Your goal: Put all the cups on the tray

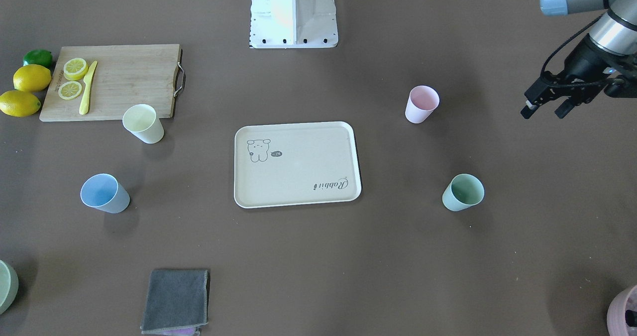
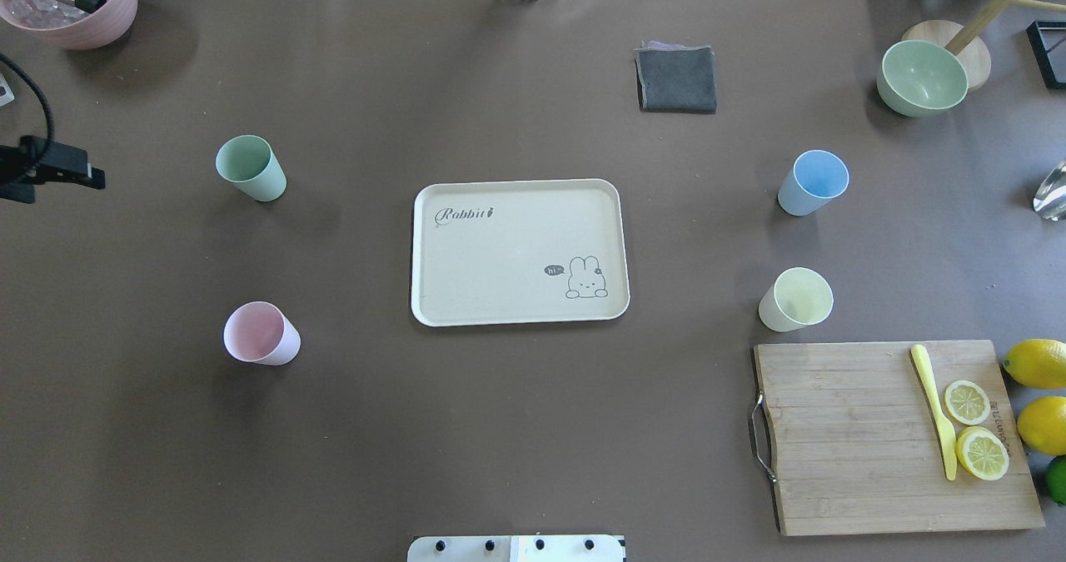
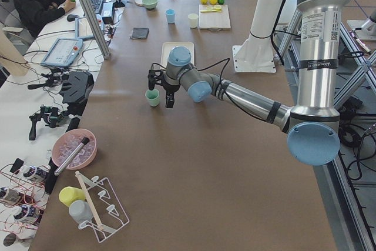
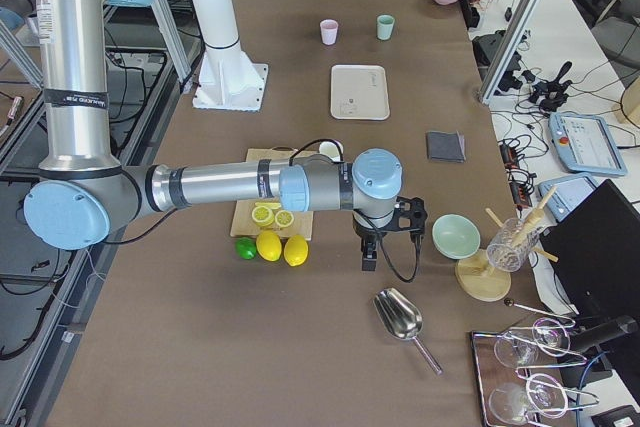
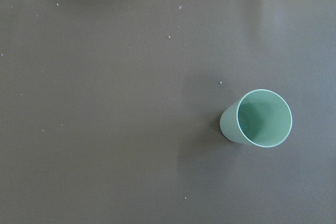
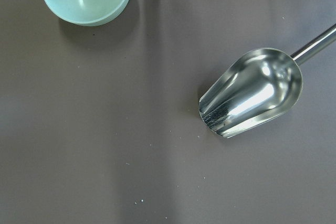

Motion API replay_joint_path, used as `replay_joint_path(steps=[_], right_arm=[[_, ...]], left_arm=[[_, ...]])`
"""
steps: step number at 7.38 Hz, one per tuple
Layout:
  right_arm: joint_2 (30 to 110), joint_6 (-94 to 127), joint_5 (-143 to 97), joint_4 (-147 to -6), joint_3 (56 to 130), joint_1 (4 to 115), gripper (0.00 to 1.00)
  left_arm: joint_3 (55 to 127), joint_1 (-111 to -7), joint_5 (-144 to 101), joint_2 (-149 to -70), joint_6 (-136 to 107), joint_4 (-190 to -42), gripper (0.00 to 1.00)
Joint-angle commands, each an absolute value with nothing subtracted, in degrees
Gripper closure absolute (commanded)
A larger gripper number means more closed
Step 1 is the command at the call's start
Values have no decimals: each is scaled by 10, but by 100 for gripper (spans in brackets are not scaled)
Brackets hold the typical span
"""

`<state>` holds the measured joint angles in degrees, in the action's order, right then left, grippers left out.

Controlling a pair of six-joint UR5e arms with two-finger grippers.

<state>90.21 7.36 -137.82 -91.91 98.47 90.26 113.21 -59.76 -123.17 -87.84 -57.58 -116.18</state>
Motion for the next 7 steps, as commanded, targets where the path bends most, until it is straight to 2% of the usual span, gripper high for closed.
replay_joint_path(steps=[1, 2, 4, 6, 7], right_arm=[[896, 128, -1377, -918, 1011, 877, 0], [893, 194, -1372, -918, 1041, 843, 0], [885, 254, -1374, -887, 1050, 812, 0], [872, 281, -1378, -884, 1062, 788, 0], [872, 299, -1378, -884, 1073, 783, 0]], left_arm=[[1158, -466, -1128, -871, -644, -1160, 2], [1180, -426, -1110, -870, -689, -1160, 2], [1190, -352, -1066, -872, -726, -1158, 4], [1189, -317, -1038, -872, -737, -1158, 18], [1187, -316, -1038, -871, -737, -1158, 28]])
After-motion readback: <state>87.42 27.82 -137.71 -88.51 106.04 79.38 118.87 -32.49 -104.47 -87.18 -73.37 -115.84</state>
